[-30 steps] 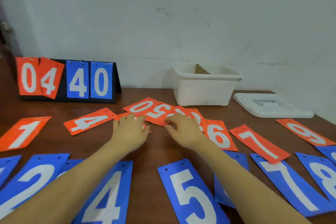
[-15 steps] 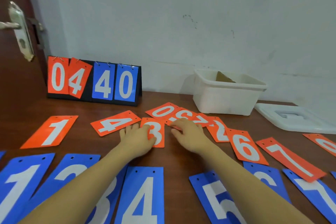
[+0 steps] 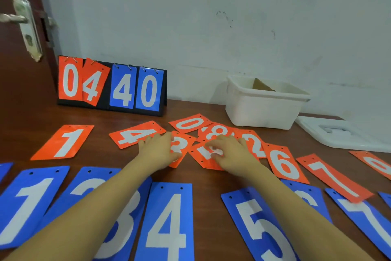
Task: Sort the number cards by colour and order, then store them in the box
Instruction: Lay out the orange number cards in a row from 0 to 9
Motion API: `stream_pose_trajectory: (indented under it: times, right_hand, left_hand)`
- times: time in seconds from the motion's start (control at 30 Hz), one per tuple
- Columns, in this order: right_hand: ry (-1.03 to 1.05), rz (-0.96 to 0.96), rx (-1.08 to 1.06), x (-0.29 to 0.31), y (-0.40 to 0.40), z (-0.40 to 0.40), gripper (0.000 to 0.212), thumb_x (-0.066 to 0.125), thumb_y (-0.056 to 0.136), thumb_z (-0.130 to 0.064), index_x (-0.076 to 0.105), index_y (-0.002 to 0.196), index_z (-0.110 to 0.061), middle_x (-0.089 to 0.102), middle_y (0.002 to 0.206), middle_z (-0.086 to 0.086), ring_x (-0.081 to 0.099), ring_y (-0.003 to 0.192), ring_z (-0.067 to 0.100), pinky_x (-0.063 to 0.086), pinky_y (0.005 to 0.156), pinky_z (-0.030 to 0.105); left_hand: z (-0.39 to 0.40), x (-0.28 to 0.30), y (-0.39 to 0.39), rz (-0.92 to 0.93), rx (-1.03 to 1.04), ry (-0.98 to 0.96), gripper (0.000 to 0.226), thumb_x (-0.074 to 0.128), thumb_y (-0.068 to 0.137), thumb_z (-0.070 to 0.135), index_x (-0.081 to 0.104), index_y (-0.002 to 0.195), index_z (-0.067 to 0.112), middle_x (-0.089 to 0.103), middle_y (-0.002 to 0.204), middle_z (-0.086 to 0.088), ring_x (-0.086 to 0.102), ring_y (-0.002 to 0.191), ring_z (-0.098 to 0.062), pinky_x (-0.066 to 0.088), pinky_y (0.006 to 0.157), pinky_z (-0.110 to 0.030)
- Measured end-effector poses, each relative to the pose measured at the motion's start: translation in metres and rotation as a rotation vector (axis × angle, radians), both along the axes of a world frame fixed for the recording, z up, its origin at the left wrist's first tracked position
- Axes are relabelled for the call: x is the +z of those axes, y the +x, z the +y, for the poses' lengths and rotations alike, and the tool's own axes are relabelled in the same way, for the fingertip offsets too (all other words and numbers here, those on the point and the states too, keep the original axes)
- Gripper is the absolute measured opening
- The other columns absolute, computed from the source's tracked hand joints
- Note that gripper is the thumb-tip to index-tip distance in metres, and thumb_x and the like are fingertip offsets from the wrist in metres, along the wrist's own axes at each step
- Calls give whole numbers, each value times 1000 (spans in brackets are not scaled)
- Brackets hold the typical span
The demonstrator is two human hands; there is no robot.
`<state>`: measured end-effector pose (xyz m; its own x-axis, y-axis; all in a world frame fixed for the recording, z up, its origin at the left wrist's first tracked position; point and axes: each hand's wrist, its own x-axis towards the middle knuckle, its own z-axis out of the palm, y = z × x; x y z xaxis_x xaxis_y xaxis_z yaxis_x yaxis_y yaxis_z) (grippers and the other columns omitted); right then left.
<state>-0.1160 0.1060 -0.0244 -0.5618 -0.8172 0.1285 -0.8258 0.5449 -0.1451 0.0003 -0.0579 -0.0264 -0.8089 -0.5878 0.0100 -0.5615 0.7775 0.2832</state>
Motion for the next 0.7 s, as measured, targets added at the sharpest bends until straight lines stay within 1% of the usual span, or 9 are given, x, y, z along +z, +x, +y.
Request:
stream_pose_trajectory:
  times: [0.07,0.13,0.2,0.27,0.37,0.4,0.47,0.57,0.7]
  right_hand:
    - [12,-89,-41,3,-10,-5,54,54,89,-33,35,140,-33,37,146,-4,30,136,21,11,113,46]
    - [102,-168,-58,4,-19,-10,68,55,87,-38,21,146,-33,25,154,-5,20,142,20,0,117,49]
    - [180,-189,-53,2,-24,-16,68,49,89,-42,16,148,-32,16,157,-4,8,146,18,-12,115,51]
    - [200,-186,-45,-4,-25,-19,63,41,92,-46,17,148,-31,13,158,-4,6,146,17,-16,114,51]
    - [183,-118,-28,-8,-25,-23,58,43,90,-50,26,143,-35,20,154,-2,15,143,21,-13,114,54]
    - [180,-97,-21,-7,-25,-24,57,44,89,-52,29,142,-36,23,152,-2,17,143,22,-12,114,55]
    - [162,-84,-23,-6,-25,-24,57,47,87,-57,33,139,-37,25,149,-2,18,141,24,-8,115,53]
    - [119,-131,-64,-5,-23,-23,58,52,80,-64,40,130,-38,31,142,0,22,137,27,5,114,48]
    - [71,-219,-127,-3,-20,-20,56,58,76,-65,45,118,-31,36,136,1,26,133,27,15,112,46]
  left_hand:
    - [-3,1,1,9,-3,2,55,57,83,48,39,131,27,45,135,-6,39,126,-27,28,104,-42]
    - [-8,0,2,-15,8,10,61,57,82,51,35,134,28,42,137,-8,36,128,-29,26,105,-43]
    - [-12,-1,2,-51,-3,17,67,54,83,54,29,139,27,36,143,-8,30,132,-31,25,107,-45]
    - [-14,-3,2,-70,-39,28,65,52,85,53,27,140,28,35,145,-6,29,134,-30,23,108,-46]
    - [-16,-1,3,-54,-102,36,52,50,88,48,33,135,34,41,141,-2,33,131,-27,22,107,-44]
    - [-17,-1,3,-45,-113,42,51,51,88,47,34,135,35,42,141,-2,34,131,-27,22,107,-45]
    - [-19,0,3,-21,-113,66,56,55,87,43,31,136,35,40,142,-4,34,131,-28,21,109,-46]
    - [-21,0,3,5,-66,113,66,61,82,42,28,138,32,35,142,-10,34,131,-30,26,107,-46]
    - [-20,5,-1,-68,10,97,75,64,79,46,28,140,21,32,143,-14,34,130,-32,33,104,-43]
